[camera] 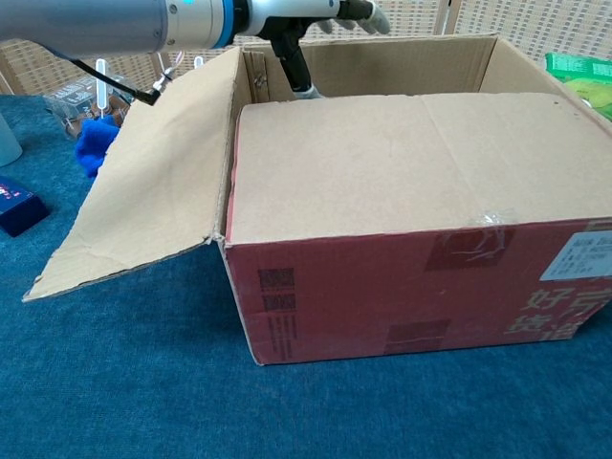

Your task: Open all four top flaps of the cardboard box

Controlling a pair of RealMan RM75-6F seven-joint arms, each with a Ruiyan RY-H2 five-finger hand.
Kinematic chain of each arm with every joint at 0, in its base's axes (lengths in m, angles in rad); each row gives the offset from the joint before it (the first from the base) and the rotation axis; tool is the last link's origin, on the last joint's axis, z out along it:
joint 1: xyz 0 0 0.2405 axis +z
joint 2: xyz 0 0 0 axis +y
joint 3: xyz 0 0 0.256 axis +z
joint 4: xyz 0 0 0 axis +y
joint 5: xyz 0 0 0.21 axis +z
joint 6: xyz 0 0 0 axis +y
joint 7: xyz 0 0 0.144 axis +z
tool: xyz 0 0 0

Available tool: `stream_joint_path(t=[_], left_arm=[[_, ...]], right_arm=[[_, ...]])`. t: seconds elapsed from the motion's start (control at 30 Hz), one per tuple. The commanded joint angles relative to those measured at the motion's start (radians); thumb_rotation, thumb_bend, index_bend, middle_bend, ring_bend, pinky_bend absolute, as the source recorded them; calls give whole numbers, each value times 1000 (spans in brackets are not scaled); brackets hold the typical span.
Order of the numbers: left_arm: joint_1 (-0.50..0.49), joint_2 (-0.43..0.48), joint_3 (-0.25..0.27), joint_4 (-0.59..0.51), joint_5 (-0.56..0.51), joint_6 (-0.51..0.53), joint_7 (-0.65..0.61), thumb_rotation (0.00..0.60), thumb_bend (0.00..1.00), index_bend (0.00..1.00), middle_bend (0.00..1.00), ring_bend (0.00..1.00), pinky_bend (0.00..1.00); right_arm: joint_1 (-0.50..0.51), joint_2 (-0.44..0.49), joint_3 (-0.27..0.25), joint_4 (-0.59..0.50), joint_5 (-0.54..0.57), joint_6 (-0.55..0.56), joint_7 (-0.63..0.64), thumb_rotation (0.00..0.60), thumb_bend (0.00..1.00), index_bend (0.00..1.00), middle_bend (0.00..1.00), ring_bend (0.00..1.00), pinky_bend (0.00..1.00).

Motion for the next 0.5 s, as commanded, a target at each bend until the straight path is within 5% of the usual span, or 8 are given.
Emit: stream_joint_path(t=[0.03,0.27,0.5], left_arm=[[-5,-8,24,12,54,20,49,600,52,0,0,0,61],[6,-12,24,4,67,21,58,600,44,0,0,0,49],[32,22,-34,-51,52,-28,-84,600,26,0,0,0,50]], right_arm=[[1,1,0,0,0,-1,3,600,0,0,24,0,0],[1,1,-3,-2,-7,0,4,600,0,0,25,0,0],[3,-1,-4,-4,-9,-1,-1,600,0,0,25,0,0]])
